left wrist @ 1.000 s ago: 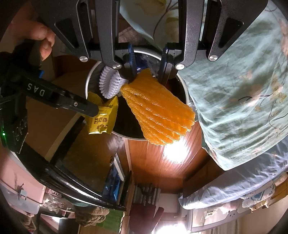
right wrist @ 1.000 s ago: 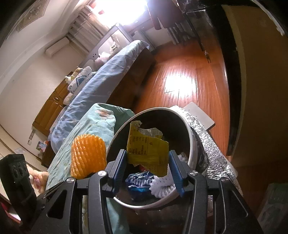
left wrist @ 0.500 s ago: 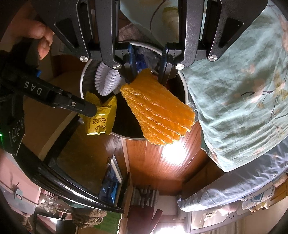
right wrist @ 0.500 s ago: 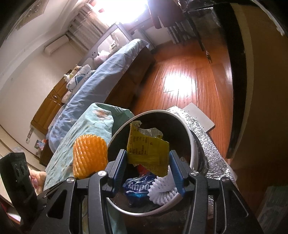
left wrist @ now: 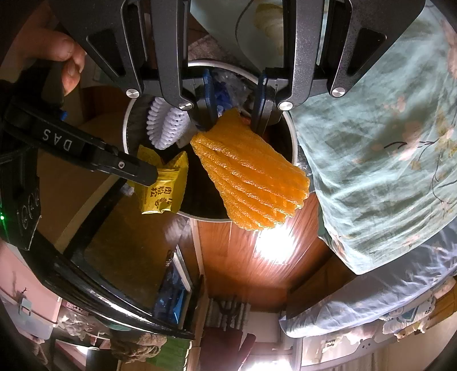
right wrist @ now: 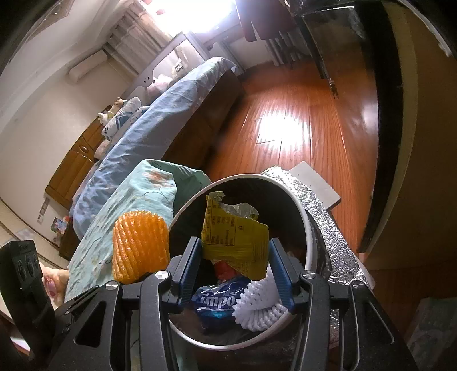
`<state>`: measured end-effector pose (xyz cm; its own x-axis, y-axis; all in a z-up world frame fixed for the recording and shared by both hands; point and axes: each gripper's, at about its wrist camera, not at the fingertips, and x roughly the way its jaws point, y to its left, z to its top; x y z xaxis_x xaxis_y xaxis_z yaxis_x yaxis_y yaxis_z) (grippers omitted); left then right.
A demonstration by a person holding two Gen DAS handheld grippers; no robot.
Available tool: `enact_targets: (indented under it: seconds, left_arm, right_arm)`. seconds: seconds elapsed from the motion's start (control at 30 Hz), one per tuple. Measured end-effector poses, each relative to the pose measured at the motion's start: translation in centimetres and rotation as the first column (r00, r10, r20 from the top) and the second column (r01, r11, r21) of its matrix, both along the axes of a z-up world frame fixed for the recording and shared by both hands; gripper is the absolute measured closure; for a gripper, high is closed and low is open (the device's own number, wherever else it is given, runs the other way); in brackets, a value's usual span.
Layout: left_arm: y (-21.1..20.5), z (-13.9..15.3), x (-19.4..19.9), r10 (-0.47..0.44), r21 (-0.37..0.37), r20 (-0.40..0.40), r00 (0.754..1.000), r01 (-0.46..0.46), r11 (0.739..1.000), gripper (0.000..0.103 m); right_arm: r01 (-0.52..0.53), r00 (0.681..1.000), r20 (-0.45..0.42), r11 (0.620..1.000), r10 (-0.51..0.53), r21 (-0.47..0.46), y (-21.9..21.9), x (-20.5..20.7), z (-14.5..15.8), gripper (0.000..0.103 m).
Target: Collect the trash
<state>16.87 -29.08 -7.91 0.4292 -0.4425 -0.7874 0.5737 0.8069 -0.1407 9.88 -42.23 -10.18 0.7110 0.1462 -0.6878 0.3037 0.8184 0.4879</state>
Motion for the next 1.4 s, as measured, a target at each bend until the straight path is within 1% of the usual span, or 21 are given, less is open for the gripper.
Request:
enact_targets:
  seconds: [0.3, 0.37, 0.4, 0.43, 0.47, 0.63, 0.77, 0.9, 1.07, 1.2, 1.4]
  left_arm:
    - [-0.1, 0.0, 0.2, 0.008, 0.003, -0.002, 1.000, -0.008, 1.000, 0.079]
    - [0.0, 0.1, 0.2, 0.012, -0.002, -0.005, 1.000, -0.012, 1.000, 0.074]
    - [0.1, 0.1, 0.3, 0.016, -0.003, -0.006, 1.000, -0.016, 1.000, 0.069]
    - [0.1, 0.2, 0.3, 0.018, -0.005, -0.005, 1.000, -0.018, 1.000, 0.067]
    - [0.1, 0.2, 0.2, 0.018, -0.007, -0.004, 1.000, -0.018, 1.000, 0.066]
    - [0.6, 0.6, -0.1, 0.028, -0.016, 0.007, 1.000, -0.028, 0.999, 0.056]
    - [1.4, 1.0, -0.7, 0.043, -0.028, 0.011, 0.999, -0.042, 0.999, 0.051]
    - [2.7, 1.5, -1.5, 0.061, -0.045, 0.019, 0.998, -0.060, 0.997, 0.047]
    - [5.1, 2.3, -2.9, 0.095, -0.093, 0.025, 0.995, -0.092, 0.991, 0.046]
    - [7.1, 3.0, -4.7, 0.122, -0.123, 0.041, 0.992, -0.116, 0.986, 0.043]
    - [10.1, 4.1, -7.3, 0.156, -0.165, 0.079, 0.985, -0.142, 0.976, 0.042]
  right_arm:
    - [0.006, 1.000, -0.006, 1.000, -0.006, 0.008, -0.1, 0.2, 0.0, 0.051]
    - [0.008, 1.000, -0.010, 1.000, -0.008, 0.014, -0.2, 0.3, 0.0, 0.050]
    - [0.011, 1.000, -0.012, 1.000, -0.011, 0.019, -0.2, 0.3, 0.0, 0.047]
    - [0.014, 1.000, -0.012, 1.000, -0.014, 0.027, -0.3, 0.3, 0.0, 0.039]
    - [0.016, 1.000, -0.011, 0.999, -0.016, 0.036, -0.4, 0.3, 0.0, 0.036]
    - [0.021, 1.000, 0.005, 0.999, -0.021, 0.045, -0.3, -0.1, 0.5, 0.035]
    - [0.015, 1.000, 0.022, 0.999, -0.016, 0.049, 0.2, -0.8, 1.2, 0.034]
    - [0.011, 0.999, 0.039, 0.998, -0.013, 0.054, 0.7, -1.6, 2.0, 0.030]
    - [0.011, 0.998, 0.060, 0.998, -0.015, 0.062, 1.6, -3.0, 2.7, 0.026]
    - [0.007, 0.997, 0.081, 0.998, -0.012, 0.062, 2.6, -4.3, 3.1, 0.020]
    - [-0.021, 0.994, 0.111, 1.000, 0.019, 0.018, 5.4, -6.4, 3.8, 0.017]
